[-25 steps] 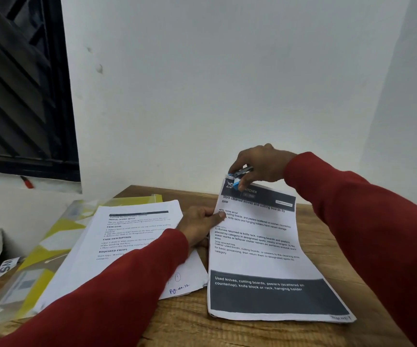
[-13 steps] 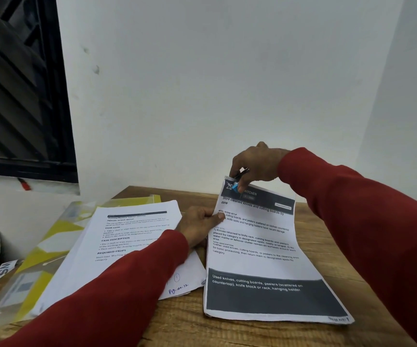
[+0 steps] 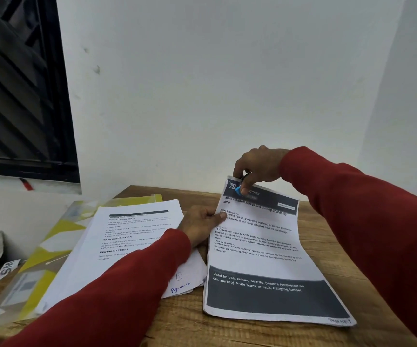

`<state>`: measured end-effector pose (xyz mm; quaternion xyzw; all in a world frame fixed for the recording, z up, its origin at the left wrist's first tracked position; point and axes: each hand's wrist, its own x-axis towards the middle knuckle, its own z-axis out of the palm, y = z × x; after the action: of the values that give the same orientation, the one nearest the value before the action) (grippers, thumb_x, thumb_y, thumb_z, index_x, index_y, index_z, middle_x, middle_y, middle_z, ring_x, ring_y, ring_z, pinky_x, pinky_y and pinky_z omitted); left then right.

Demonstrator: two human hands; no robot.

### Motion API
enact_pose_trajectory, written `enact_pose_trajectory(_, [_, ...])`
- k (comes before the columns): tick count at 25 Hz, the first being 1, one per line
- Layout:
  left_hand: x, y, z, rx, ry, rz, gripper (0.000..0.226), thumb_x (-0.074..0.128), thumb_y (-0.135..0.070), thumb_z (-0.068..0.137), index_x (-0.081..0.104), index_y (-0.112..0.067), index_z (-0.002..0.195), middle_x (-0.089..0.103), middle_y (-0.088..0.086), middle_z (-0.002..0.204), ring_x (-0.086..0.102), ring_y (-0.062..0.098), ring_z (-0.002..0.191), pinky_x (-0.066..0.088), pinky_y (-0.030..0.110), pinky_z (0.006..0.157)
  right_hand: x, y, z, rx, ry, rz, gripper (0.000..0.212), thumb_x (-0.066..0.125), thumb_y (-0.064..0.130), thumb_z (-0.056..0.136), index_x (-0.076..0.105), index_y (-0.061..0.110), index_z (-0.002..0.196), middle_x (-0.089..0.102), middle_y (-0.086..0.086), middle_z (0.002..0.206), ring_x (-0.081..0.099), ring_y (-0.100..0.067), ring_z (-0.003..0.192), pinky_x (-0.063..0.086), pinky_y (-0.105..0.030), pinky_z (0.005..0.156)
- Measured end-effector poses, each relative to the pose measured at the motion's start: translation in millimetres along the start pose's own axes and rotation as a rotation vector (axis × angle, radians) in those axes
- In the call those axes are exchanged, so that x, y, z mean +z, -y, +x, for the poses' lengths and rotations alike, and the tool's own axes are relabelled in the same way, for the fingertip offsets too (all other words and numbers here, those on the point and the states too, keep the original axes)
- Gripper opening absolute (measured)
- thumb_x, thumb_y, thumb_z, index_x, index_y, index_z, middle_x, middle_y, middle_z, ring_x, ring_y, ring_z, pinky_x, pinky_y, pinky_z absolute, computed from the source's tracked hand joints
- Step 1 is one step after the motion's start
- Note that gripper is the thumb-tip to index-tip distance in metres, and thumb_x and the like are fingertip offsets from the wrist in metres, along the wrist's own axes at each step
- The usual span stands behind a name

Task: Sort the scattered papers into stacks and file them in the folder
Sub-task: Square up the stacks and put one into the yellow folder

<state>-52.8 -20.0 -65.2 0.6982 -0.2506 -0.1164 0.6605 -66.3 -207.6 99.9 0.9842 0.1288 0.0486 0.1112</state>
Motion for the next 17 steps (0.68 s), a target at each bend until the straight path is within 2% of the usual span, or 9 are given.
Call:
enact_pose_trajectory(4, [0.5, 0.1, -0.5, -0.001, 0.002, 0.004, 0.019, 0.062, -0.017, 0.097, 0.074, -0.005, 0.107, 0.076, 0.014, 0.101, 0.072, 0.033, 0.099, 0.055, 0.051, 0.094, 0.3, 1.4, -0.1, -0.023, 0.007, -0.048, 0.038, 0.074, 0.061, 0.073, 0.067, 0.035, 0.1, 0.066, 0.006, 0.096, 0.05, -0.024, 0.1, 0.039, -0.045, 0.1])
enact_pose_trajectory(9, [0.4, -0.1, -0.2, -0.019, 0.004, 0.003, 0.02, 0.063, -0.018, 0.097, 0.073, -0.006, 0.109, 0.076, 0.013, 0.101, 0.072, 0.032, 0.098, 0.055, 0.051, 0.095, 5.2, 2.9, -1.0, -0.097, -0.054, -0.09, 0.029, 0.068, 0.051, 0.085, 0.068, 0.026, 0.101, 0.06, 0.015, 0.087, 0.053, -0.017, 0.097, 0.026, -0.04, 0.107])
enact_pose_trajectory(12, [-0.9, -0.5, -0.1, -0.058, -0.004, 0.011, 0.019, 0.063, -0.019, 0.097, 0.074, -0.007, 0.107, 0.076, 0.014, 0.101, 0.072, 0.033, 0.098, 0.055, 0.053, 0.093, 8.7, 1.6, -3.6, -0.046, -0.019, -0.002, 0.035, 0.07, 0.057, 0.081, 0.065, 0.035, 0.108, 0.062, 0.018, 0.101, 0.051, -0.015, 0.106, 0.026, -0.039, 0.107])
enact_pose_trajectory(14, [-2.2, -0.8, 0.5, -0.075, 0.013, 0.011, 0.02, 0.063, -0.021, 0.096, 0.073, -0.007, 0.107, 0.076, 0.014, 0.1, 0.072, 0.034, 0.098, 0.055, 0.054, 0.092, 7.9, -3.8, -9.1, -0.002, -0.042, 0.084, 0.04, 0.071, 0.054, 0.082, 0.065, 0.034, 0.117, 0.06, 0.018, 0.112, 0.05, -0.01, 0.106, 0.027, -0.037, 0.104])
enact_pose_trajectory(17, [-1.6, -1.7, 0.0, -0.094, 0.016, -0.007, 0.023, 0.063, -0.022, 0.097, 0.072, -0.006, 0.11, 0.076, 0.016, 0.102, 0.072, 0.036, 0.099, 0.056, 0.055, 0.09, 10.4, -21.5, -28.2, 0.072, -0.184, 0.311, 0.034, 0.072, 0.046, 0.084, 0.07, 0.03, 0.114, 0.065, 0.019, 0.099, 0.057, -0.007, 0.089, 0.04, -0.031, 0.09])
